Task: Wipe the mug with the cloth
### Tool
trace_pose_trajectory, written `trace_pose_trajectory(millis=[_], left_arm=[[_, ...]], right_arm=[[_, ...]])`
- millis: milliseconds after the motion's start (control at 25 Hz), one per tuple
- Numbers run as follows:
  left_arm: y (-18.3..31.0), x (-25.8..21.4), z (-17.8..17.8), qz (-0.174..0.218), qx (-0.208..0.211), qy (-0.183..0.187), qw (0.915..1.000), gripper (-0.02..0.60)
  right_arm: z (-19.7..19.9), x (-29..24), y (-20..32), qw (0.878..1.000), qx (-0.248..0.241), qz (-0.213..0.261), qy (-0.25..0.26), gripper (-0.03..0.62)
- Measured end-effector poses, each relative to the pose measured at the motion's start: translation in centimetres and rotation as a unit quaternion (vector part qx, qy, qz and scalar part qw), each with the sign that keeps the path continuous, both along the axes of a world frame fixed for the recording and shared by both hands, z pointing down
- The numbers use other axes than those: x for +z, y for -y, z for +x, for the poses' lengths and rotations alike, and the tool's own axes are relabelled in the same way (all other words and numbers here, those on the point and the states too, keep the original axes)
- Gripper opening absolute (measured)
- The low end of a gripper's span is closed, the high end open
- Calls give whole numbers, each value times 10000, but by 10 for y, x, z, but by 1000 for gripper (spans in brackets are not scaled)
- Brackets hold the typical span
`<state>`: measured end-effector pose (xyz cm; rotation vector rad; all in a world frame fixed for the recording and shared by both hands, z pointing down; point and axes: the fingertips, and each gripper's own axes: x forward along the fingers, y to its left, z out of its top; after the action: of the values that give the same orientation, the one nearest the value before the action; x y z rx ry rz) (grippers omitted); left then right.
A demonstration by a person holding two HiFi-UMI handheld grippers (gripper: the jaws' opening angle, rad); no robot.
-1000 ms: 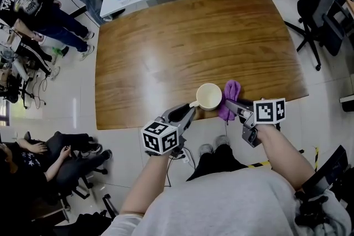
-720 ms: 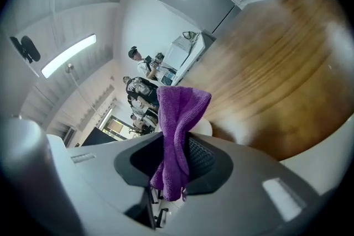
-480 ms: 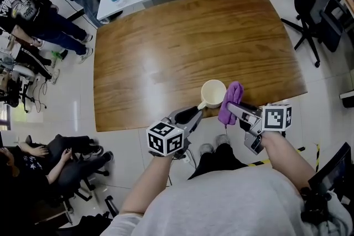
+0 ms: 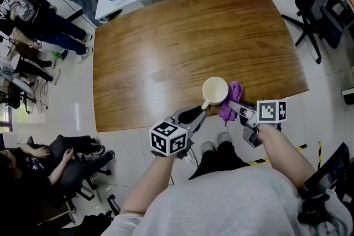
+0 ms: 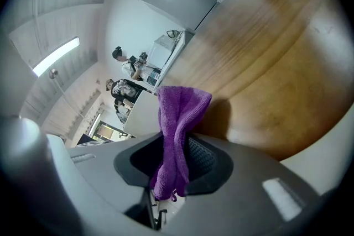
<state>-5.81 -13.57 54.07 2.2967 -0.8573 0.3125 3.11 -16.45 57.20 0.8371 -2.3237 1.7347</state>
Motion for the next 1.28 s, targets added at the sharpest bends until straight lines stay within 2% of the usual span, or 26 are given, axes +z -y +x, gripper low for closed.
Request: trace_pose_trajectory(millis=[240, 440, 680, 880, 1000, 1080, 1200, 1280], left_arm=[[1, 1, 2, -31, 17, -52, 10000, 63], [2, 2, 13, -95, 135, -110, 9998, 68], [0, 0, 31, -109, 403, -196, 9989, 60], [1, -3, 38, -116, 548, -169, 9983, 55], [2, -1, 39, -138, 568, -194, 9981, 46], [5, -1, 38, -133, 582, -214, 9980, 44], [8, 0, 36, -123, 601, -226, 9979, 44], [10, 0, 34, -129, 600, -238, 9978, 44]], right_arm=[[1, -10, 1, 10000, 10, 74, 58, 110], [5, -38, -12, 9967, 355, -207, 700, 109], [5, -54, -12, 9902, 641, -96, 1238, 110], [8, -45, -8, 9873, 882, -229, 1299, 110], [9, -25, -8, 9867, 1007, -530, 1157, 110], [6, -18, -6, 9856, 1016, -645, 1190, 110], [5, -5, -6, 9861, 1061, -841, 967, 110], [0, -3, -4, 9864, 1010, -829, 1001, 109]])
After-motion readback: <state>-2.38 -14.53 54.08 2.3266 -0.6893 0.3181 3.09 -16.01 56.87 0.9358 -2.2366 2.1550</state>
